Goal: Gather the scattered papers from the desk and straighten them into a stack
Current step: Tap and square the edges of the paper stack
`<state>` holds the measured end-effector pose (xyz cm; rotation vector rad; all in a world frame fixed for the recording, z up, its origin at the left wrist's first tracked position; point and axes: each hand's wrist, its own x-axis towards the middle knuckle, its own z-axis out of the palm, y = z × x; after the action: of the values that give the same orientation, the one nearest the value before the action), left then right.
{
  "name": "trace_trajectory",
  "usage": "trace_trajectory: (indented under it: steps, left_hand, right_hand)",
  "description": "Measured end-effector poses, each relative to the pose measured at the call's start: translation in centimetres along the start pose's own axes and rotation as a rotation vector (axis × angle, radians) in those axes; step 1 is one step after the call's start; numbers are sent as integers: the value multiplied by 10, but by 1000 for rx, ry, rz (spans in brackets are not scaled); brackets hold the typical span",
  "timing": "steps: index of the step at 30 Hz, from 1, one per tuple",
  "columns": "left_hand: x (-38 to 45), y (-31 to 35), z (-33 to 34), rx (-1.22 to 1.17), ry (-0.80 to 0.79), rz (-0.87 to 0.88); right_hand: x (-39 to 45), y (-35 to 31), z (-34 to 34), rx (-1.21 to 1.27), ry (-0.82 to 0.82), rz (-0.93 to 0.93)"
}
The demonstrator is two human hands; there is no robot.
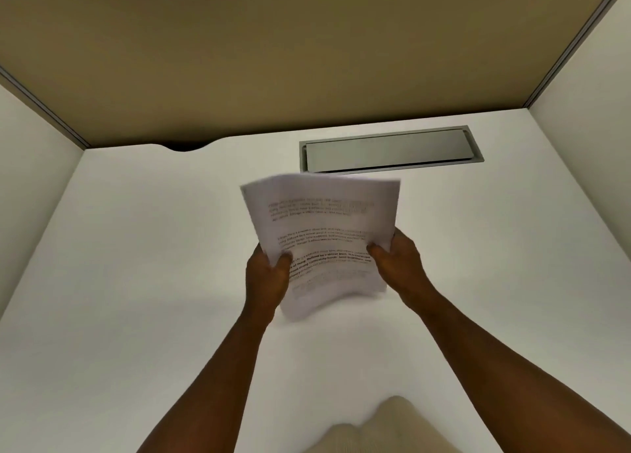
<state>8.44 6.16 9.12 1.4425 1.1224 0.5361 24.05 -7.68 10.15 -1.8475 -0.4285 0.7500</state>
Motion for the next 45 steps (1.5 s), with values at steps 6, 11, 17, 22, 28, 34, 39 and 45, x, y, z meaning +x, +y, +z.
trace_trajectory:
  steps: [6, 11, 17, 22, 28, 34, 39, 45]
  left_hand:
    - [6, 15, -23, -191, -250, -209]
    - [-2, 14, -23, -247, -283, -285]
    - [-6, 11, -24, -236, -272, -306]
    - [-7, 9, -25, -208, -268, -318]
    - [-6, 18, -30, 176, -290, -186]
    - [-2, 42, -33, 497, -518, -11]
    - [1, 63, -27, 662, -622, 102]
    - [10, 57, -49, 568, -438, -1]
  right_hand:
    - [14, -7, -26, 48, -29, 122]
    - [11, -1, -25, 162, -97, 201]
    - [4, 9, -21, 283, -128, 281]
    - [4, 12, -19, 198, -102, 273]
    - [12, 16, -27, 203, 17, 184]
    - [14, -12, -38, -607, 50, -318]
    - [18, -36, -39, -513, -305, -177]
    - [19, -26, -53, -199, -312, -77]
